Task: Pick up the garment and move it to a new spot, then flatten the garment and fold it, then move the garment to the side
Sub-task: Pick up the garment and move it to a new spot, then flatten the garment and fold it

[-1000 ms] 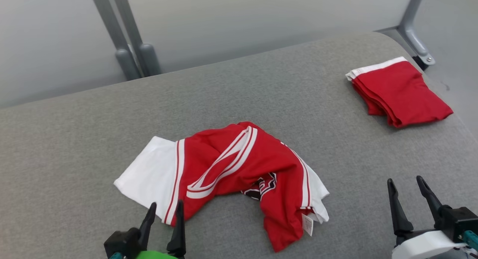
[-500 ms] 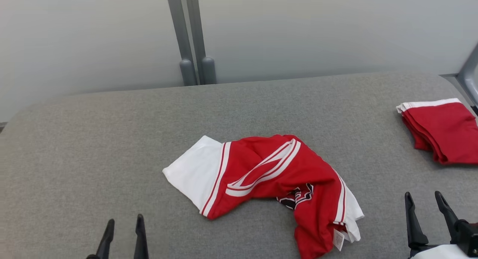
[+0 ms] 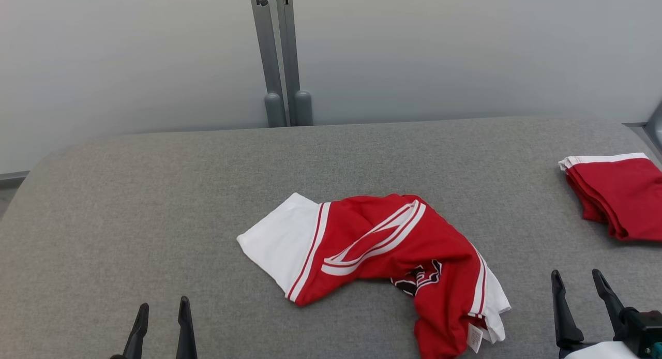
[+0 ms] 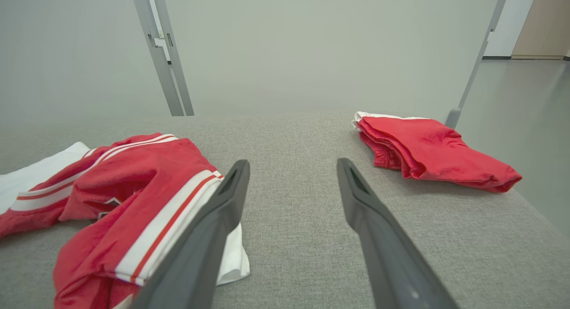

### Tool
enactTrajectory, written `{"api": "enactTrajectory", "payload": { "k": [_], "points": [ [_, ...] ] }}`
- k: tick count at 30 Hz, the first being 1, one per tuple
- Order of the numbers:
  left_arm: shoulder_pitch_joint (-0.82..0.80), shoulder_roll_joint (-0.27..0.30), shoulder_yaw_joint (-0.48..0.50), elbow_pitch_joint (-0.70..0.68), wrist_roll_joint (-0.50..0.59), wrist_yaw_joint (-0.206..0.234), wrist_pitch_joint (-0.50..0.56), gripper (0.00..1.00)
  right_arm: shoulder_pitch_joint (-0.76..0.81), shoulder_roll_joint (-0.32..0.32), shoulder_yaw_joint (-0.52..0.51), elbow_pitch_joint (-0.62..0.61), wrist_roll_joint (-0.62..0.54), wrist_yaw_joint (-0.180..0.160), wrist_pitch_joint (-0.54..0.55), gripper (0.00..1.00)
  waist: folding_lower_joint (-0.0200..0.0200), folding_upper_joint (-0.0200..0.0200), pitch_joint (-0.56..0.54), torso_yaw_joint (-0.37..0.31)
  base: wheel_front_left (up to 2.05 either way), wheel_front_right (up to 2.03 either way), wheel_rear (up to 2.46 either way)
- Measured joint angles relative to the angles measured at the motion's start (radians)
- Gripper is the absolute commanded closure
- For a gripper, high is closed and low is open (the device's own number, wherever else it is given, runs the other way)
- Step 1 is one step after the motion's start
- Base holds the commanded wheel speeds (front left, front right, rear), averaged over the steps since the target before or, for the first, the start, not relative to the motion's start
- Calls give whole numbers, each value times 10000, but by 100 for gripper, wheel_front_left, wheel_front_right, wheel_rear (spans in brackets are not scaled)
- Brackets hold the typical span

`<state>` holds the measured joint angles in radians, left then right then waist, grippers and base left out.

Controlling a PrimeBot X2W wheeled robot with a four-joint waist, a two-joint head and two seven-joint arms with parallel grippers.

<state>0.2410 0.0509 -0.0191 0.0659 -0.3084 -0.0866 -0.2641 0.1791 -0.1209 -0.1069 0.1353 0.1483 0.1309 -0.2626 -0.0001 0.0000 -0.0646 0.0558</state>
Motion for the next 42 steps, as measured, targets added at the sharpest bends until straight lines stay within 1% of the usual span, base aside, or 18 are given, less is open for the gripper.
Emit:
{"api": "enactTrajectory", "payload": {
  "k": [7, 10, 11, 15, 17, 22, 25, 29, 30, 31, 35, 37, 40, 42],
  "points": [
    [0, -2, -102, -35, -4, 46, -2, 0, -11, -21, 88, -56, -23, 0, 0, 0, 0, 0, 66, -9, 0, 0, 0],
    [-5, -4, -155, -61, 2, 48, 0, 0, -139, -115, 305, -4, -15, 0, 0, 0, 0, 0, 135, 17, 0, 0, 0],
    [-23, -4, -192, -81, 2, 65, -2, 0, -278, -180, 449, 186, 12, 0, -2, 0, 0, 0, 182, 30, 0, 0, 0],
    [-150, -15, -520, -59, 29, 75, 0, 0, -1145, -410, 1007, 1766, -23, 0, 52, 0, 0, 0, 405, 142, 0, 0, 0],
    [-231, -13, -637, -2, 33, 75, 0, 0, -1730, -506, 1513, 2656, -125, -2, 454, 0, 0, 0, 504, 241, 0, 0, 0],
    [-516, -17, -809, 50, 40, 159, -2, 0, -3010, -717, 2683, 4514, 201, 2, 1406, 0, 0, 0, 804, 593, 0, 0, 0],
    [-522, -15, -809, 71, 8, 211, 0, 0, -3284, -901, 2759, 5206, 353, 2, 1559, 0, 0, 0, 906, 843, 0, 0, 0],
    [-517, -15, -780, 63, -44, 265, 0, 0, -3496, -1045, 2761, 5699, 458, 4, 1595, 0, 0, 0, 979, 1060, 0, 0, 0],
    [-517, -15, -786, 63, -65, 267, 0, 0, -3509, -1058, 2817, 5751, 522, 4, 1616, 58, 0, 0, 992, 1075, 0, 0, 0],
    [-517, -15, -790, 65, -79, 267, 0, 0, -3542, -1083, 2892, 5783, 612, 4, 1643, 100, 1, 0, 1000, 1082, 0, 0, 0],
    [-523, -15, -840, 65, -140, 343, 0, 0, -3631, -1101, 3369, 5605, 1425, 6, 1965, 100, 0, 0, 953, 1016, 0, 0, 0],
    [-529, -17, -867, 61, -140, 343, 0, 0, -3648, -1118, 3515, 5147, 2038, 2, 2100, 100, 0, 0, 920, 958, 0, 0, 0],
    [-529, -17, -869, 77, -140, 355, -2, 0, -3903, -1166, 3825, 3848, 2972, -2, 2399, 100, 1, 0, 847, 852, 0, 0, 0],
    [-533, -17, -897, 96, -153, 355, 0, 0, -4103, -1290, 4048, 2598, 3674, -2, 2798, 100, 1, 0, 770, 808, 0, 0, 0]
  ]
}}
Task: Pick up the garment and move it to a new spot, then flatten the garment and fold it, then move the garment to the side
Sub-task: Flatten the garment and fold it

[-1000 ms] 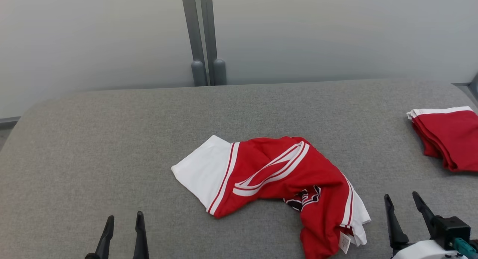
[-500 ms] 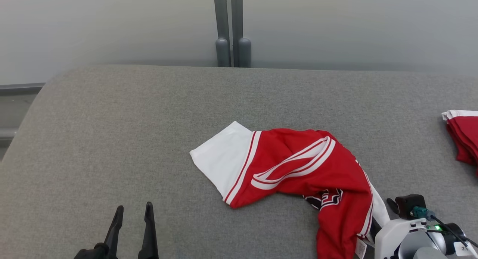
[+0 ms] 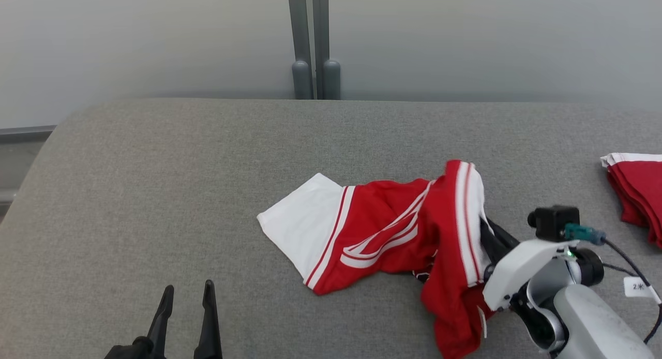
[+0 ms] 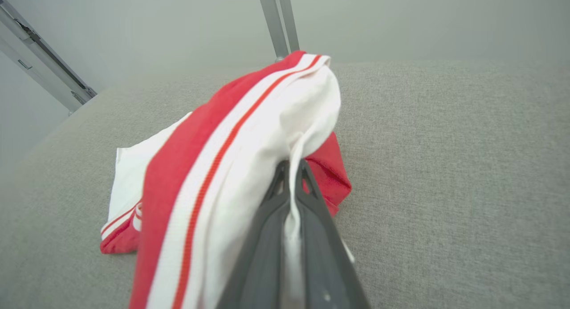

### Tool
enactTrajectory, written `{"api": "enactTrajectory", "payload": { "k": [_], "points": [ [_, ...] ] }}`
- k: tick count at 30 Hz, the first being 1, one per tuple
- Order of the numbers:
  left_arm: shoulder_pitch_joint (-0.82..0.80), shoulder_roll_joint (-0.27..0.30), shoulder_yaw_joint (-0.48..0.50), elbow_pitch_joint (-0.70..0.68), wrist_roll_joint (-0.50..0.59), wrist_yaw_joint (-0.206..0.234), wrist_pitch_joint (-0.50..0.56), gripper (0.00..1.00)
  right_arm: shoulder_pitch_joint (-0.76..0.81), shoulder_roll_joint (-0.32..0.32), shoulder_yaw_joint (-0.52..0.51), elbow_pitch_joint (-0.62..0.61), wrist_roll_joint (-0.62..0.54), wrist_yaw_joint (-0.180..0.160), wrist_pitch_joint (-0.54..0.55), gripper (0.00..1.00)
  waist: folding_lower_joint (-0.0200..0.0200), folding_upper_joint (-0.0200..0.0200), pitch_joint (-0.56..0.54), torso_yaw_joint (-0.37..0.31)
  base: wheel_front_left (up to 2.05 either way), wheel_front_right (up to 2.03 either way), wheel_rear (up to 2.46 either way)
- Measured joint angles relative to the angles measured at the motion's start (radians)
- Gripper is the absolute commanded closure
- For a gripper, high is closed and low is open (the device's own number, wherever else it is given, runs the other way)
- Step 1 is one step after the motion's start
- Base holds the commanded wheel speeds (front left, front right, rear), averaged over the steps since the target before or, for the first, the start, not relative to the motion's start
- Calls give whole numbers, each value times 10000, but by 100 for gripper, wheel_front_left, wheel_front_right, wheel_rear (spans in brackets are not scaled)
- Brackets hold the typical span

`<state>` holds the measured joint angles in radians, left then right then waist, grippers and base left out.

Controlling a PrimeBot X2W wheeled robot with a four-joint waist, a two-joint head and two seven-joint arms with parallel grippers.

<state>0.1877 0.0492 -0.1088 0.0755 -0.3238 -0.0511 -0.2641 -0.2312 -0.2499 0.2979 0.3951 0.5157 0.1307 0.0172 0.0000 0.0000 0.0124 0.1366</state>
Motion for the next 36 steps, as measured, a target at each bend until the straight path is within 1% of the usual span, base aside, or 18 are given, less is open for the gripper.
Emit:
{"api": "enactTrajectory", "payload": {
  "k": [3, 5, 8, 11, 14, 16, 20, 23, 27, 29, 36],
  "points": [
    [-19, 0, -35, 0, -19, 6, 0, 0, -260, -205, 171, -1722, 744, -2, 738, 100, 0, 0, -94, -27, 0, 0, 0],
    [-41, 2, -119, 2, -50, 31, 0, 0, -424, -188, 284, -2690, 1149, -2, 1336, 100, 0, 0, -137, -5, 0, 0, 0],
    [-66, -2, -192, 31, -102, 38, 0, 0, -622, 255, 397, -3739, 2052, -2, 2345, 100, 0, 0, -176, 114, 0, 0, 0],
    [-112, 2, -211, 58, -224, 73, 0, 0, -899, 857, 328, -4073, 2428, -2, 2949, 100, 0, 0, -202, 245, 0, 0, 0],
    [-159, 0, -290, 69, -291, 88, 0, 0, -1417, 1515, 336, -4082, 2568, -4, 3308, 100, 0, 0, -210, 384, 0, 0, 0],
    [-179, 0, -372, 86, -341, 113, 0, 0, -1766, 1808, 360, -4056, 2717, -4, 3394, 100, 0, 0, -206, 467, 0, 0, 0],
    [-258, 0, -504, 96, -408, 165, 0, 0, -2522, 1952, 569, -3914, 2974, -4, 3371, 100, 0, 0, -210, 651, 0, 0, 0],
    [-263, 2, -558, 96, -449, 207, -2, 0, -3061, 1977, 1005, -3791, 3601, -4, 2949, 100, 0, 0, -231, 767, 0, 0, 0],
    [-337, 0, -692, 115, -522, 228, 0, 0, -3871, 1992, 1430, -3356, 4128, -2, 2144, 100, 0, 0, -267, 942, 0, 0, 0],
    [-381, 0, -736, 128, -560, 251, 0, 0, -4204, 1988, 1530, -2972, 4483, -4, 1797, 100, 0, 0, -295, 1041, 0, 0, 0],
    [-391, 0, -963, 155, -706, 353, 0, 0, -5560, 1987, 1662, -1089, 4997, -4, 364, 100, 0, 0, -454, 1423, 0, 0, 0]
  ]
}}
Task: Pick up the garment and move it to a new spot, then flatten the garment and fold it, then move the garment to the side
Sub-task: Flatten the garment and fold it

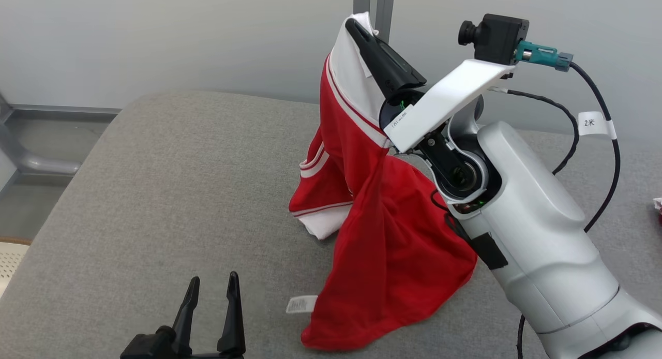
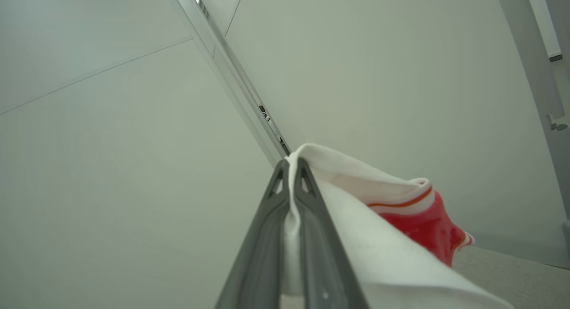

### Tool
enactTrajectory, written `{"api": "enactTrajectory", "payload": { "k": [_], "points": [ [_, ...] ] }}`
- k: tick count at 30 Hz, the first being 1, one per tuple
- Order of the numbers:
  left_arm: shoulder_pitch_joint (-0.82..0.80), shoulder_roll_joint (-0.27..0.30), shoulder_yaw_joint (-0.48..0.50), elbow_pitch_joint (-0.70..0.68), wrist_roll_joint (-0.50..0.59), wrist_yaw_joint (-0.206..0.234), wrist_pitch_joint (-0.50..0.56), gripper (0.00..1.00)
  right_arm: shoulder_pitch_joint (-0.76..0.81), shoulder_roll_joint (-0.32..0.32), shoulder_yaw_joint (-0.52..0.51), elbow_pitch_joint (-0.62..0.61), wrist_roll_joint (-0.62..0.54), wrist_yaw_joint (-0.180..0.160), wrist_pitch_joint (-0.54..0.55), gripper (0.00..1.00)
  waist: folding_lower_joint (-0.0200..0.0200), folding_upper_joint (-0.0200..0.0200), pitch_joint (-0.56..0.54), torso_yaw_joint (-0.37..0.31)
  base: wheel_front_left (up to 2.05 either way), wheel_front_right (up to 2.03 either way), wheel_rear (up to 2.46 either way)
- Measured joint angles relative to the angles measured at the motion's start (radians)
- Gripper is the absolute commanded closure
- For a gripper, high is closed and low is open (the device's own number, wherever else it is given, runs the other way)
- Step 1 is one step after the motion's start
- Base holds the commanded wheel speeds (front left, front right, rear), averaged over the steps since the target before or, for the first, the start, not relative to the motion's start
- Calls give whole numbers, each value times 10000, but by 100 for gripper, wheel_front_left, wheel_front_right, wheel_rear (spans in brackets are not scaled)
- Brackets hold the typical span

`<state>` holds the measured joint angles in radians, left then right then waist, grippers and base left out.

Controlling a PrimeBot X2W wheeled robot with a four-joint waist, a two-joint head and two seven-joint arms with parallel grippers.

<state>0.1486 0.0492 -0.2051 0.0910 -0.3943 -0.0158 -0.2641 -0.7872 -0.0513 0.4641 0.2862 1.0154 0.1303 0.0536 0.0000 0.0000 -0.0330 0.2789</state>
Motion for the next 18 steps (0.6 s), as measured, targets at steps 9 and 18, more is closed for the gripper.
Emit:
{"api": "enactTrajectory", "payload": {
  "k": [9, 18],
  "points": [
    [69, 2, 249, -136, -29, 117, -2, 0, -92, 17, 286, 1505, 345, 0, -757, 100, 0, 0, -24, 17, 0, 0, 0],
    [39, 0, 301, -173, 10, 100, -2, 0, 646, 13, -378, 2033, -514, 0, -625, 100, 0, 0, 196, -525, 0, 0, 0]
  ]
}}
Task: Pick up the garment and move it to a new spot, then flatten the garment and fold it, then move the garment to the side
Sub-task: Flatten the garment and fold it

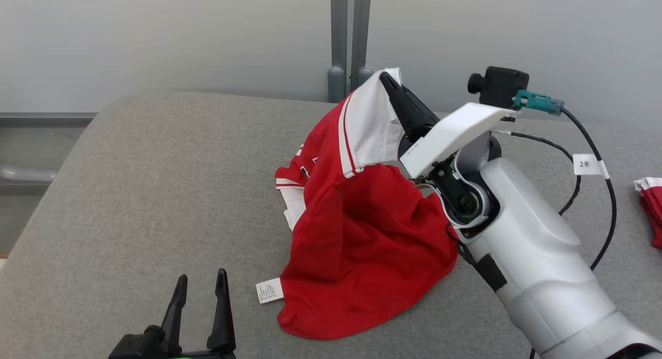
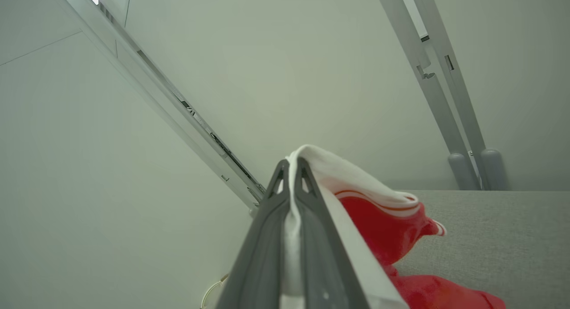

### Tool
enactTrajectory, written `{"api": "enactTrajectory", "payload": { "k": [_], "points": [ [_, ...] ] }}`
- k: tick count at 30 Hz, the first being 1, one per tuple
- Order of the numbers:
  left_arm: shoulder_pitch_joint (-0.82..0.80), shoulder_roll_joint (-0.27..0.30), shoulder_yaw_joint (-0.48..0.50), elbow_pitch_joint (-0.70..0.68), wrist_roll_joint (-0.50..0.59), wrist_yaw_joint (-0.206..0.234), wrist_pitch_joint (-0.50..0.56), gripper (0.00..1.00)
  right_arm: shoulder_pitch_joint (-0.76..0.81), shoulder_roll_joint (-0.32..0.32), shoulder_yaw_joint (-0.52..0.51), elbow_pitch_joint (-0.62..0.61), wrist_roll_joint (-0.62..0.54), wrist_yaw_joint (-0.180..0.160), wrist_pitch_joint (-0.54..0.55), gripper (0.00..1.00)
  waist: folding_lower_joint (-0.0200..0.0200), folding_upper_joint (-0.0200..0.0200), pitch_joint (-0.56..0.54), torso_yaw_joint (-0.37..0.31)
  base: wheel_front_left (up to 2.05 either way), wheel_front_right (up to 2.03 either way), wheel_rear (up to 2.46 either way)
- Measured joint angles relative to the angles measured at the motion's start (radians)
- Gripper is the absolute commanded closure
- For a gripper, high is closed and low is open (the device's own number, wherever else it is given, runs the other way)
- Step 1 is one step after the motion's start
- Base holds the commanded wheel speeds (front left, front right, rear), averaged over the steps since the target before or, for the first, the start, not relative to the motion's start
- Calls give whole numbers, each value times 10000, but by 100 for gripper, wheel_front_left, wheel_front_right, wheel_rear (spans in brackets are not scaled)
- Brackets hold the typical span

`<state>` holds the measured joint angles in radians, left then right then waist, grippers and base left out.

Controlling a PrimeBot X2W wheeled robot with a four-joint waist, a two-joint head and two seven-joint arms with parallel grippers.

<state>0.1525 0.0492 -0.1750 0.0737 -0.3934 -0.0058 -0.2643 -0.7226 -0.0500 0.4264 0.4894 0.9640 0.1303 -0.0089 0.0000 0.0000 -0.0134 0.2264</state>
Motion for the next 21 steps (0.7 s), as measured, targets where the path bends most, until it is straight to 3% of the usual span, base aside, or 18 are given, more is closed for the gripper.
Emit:
{"api": "enactTrajectory", "payload": {
  "k": [21],
  "points": [
    [-364, -2, -447, 750, 119, -288, 2, 0, 2619, -1499, -2978, 2619, -1948, 2, 598, 100, 0, 0, 345, -1136, 0, 0, 0]
  ]
}}
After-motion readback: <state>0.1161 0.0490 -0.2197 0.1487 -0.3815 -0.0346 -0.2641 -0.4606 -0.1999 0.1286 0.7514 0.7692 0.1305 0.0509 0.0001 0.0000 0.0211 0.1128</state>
